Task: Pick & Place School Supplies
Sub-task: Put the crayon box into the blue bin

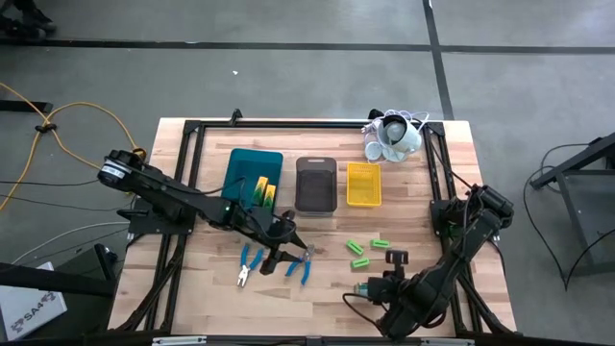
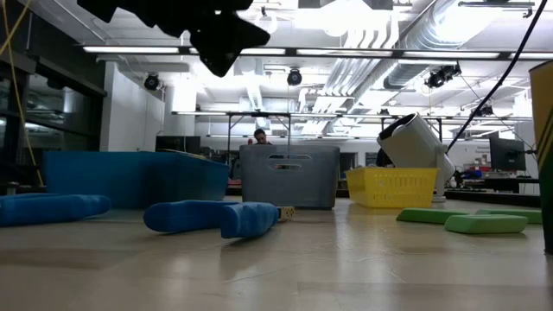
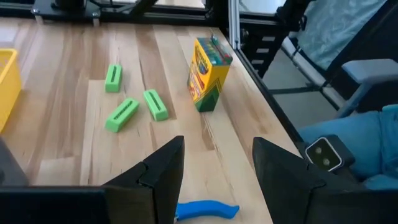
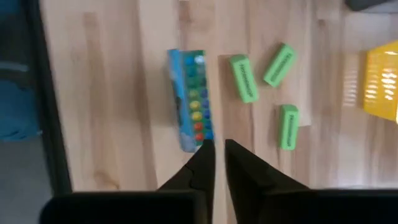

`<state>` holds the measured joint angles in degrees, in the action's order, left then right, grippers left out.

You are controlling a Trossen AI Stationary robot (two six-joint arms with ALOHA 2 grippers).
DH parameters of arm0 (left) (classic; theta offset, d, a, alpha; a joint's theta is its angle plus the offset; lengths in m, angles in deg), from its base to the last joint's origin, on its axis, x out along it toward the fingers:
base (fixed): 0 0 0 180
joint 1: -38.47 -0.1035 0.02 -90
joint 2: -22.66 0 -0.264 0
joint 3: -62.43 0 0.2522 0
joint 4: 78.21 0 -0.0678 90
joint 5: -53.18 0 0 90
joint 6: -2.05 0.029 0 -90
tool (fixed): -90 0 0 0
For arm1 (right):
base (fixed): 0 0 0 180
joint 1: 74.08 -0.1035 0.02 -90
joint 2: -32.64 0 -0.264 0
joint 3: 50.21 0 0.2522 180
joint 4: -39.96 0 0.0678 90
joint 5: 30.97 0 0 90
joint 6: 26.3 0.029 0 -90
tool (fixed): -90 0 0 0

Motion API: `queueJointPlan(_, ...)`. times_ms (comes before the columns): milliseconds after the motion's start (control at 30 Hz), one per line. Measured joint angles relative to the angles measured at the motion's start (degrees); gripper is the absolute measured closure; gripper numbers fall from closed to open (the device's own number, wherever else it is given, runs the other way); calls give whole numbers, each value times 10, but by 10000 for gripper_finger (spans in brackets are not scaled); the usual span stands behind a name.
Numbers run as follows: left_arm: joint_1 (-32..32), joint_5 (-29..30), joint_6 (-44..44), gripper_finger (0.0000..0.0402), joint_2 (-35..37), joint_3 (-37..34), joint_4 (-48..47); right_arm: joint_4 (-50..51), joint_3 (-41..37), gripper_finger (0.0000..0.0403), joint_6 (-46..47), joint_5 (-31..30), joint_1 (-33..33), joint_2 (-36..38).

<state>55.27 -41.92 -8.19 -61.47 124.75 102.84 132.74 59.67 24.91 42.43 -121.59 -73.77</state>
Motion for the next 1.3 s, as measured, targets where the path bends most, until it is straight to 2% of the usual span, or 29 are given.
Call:
queueJointPlan(333, 0, 0, 0, 216, 0, 0, -1, -34, 0, 270, -52, 5, 17, 0)
queueJointPlan(700, 0, -8, -1, 216, 0, 0, -4, -77, 0, 192, -50, 18, 23, 0)
queueJointPlan(867, 0, -10, -2, 216, 0, 0, -4, -102, -14, 180, -50, 18, 23, 1)
queueJointPlan(1300, 0, -11, -3, 216, 0, 0, -7, -171, -95, 179, -50, 18, 23, 0)
